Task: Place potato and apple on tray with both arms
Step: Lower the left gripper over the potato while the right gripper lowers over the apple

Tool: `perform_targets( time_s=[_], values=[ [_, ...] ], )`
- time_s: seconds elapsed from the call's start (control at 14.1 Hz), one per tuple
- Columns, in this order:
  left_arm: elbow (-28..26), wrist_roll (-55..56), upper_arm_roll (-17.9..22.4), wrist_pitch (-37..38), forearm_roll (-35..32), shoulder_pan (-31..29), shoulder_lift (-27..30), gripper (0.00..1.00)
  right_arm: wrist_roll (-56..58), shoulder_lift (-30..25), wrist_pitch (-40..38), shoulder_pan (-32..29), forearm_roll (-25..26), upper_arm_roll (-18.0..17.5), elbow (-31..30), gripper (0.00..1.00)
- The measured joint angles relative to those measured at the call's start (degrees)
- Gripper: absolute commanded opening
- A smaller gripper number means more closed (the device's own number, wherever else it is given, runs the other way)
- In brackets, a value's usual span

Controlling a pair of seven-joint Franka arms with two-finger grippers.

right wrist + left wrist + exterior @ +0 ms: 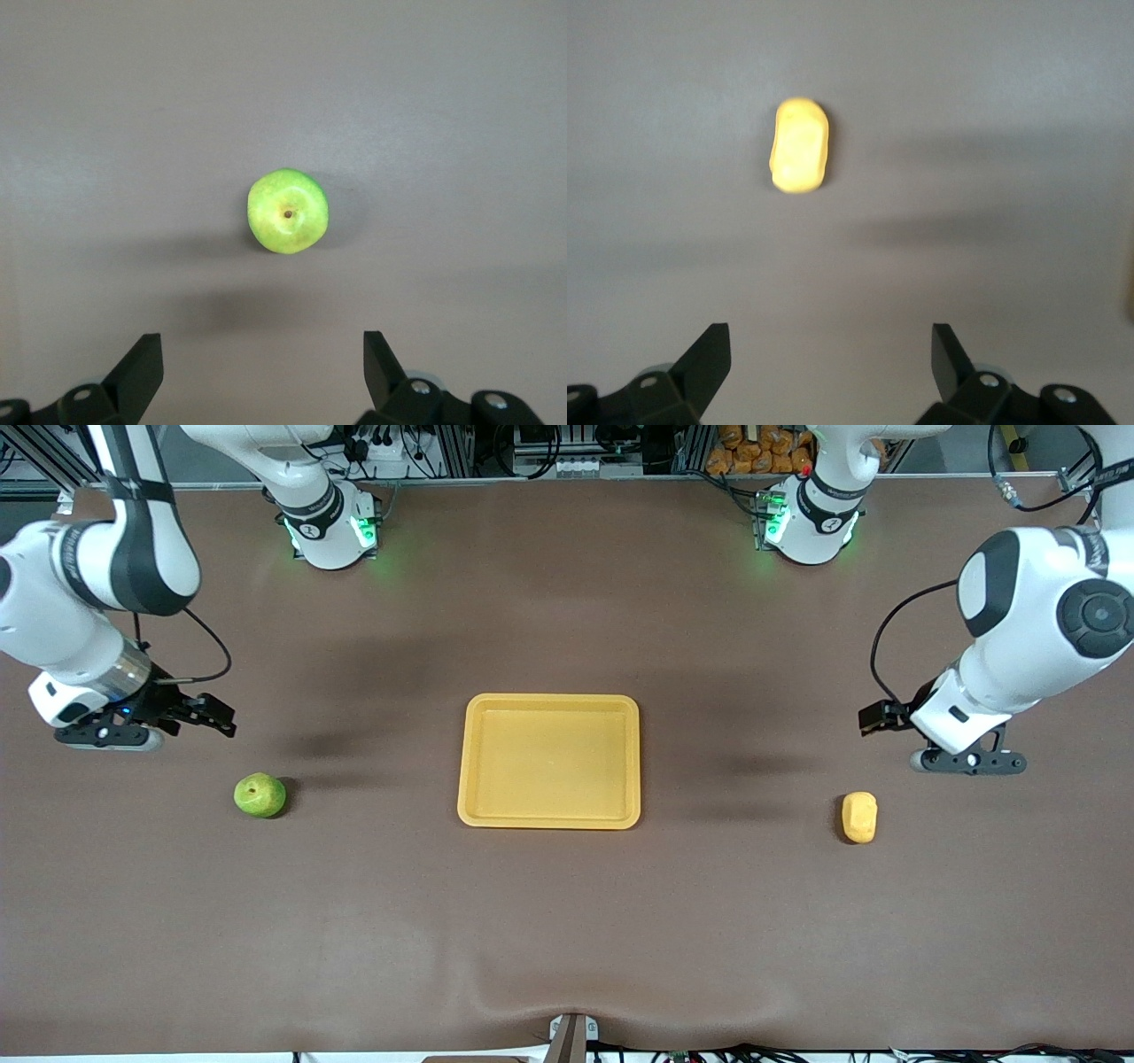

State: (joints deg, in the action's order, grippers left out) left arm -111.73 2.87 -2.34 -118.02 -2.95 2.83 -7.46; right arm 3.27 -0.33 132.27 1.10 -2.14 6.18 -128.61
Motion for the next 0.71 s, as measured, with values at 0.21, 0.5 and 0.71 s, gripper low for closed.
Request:
perform_targets(
  time_s=[0.21, 0.5, 0.71],
  values=[
    [-0.04, -0.01, 0.04, -6.18, -2.01, -0.45, -3.79, 1.0, 0.0, 3.71, 4.24, 0.55, 0.0, -0.04, -0.91, 1.0],
    [-0.02, -0.21, 0.05, -11.14, -2.22, -1.42, -7.47, 1.0, 0.0, 8.35, 8.97, 1.62, 0.0, -0.06, -0.88, 1.0],
    [0.03, -0.39, 0.15, -13.77, -2.42, -2.23, -9.77, 1.0, 0.0, 10.32, 10.91, 1.51, 0.0, 0.19, -0.69, 1.0]
  ],
)
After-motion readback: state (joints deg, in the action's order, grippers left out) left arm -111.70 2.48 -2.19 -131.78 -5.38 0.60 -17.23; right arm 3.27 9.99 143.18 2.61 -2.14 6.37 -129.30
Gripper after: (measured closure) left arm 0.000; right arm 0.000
